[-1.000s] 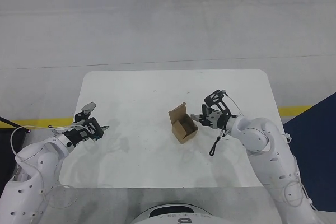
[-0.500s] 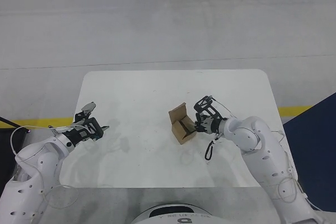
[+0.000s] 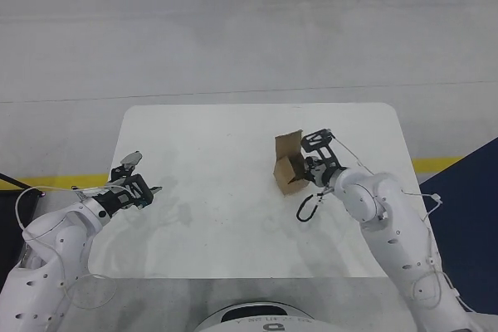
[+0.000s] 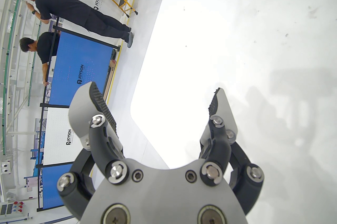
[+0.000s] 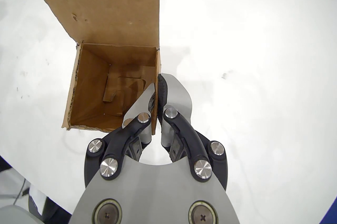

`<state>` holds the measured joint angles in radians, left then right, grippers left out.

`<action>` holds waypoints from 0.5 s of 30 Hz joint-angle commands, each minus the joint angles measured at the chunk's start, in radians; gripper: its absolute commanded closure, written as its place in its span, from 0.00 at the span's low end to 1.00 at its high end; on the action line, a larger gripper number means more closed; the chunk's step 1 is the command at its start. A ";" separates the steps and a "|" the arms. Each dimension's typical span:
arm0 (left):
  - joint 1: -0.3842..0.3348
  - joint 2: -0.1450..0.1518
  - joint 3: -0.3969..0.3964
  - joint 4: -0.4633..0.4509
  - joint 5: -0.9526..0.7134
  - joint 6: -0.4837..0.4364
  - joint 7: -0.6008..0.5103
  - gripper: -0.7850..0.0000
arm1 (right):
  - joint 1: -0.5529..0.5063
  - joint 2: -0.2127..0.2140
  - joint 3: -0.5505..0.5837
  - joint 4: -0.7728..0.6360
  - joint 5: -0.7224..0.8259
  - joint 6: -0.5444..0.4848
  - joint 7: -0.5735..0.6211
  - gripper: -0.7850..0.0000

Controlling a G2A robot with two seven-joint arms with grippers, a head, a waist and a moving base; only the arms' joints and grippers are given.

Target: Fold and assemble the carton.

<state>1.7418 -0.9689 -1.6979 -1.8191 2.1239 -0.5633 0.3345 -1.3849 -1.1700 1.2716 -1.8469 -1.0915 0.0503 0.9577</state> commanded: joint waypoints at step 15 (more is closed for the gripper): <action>0.001 0.000 0.003 -0.001 0.001 -0.001 -0.005 0.00 | -0.210 -0.016 0.186 -0.080 0.474 0.126 -0.213 0.45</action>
<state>1.7420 -0.9689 -1.6974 -1.8191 2.1238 -0.5632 0.3337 -1.5791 -1.1856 1.4342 -1.9319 -0.6774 0.2032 0.7734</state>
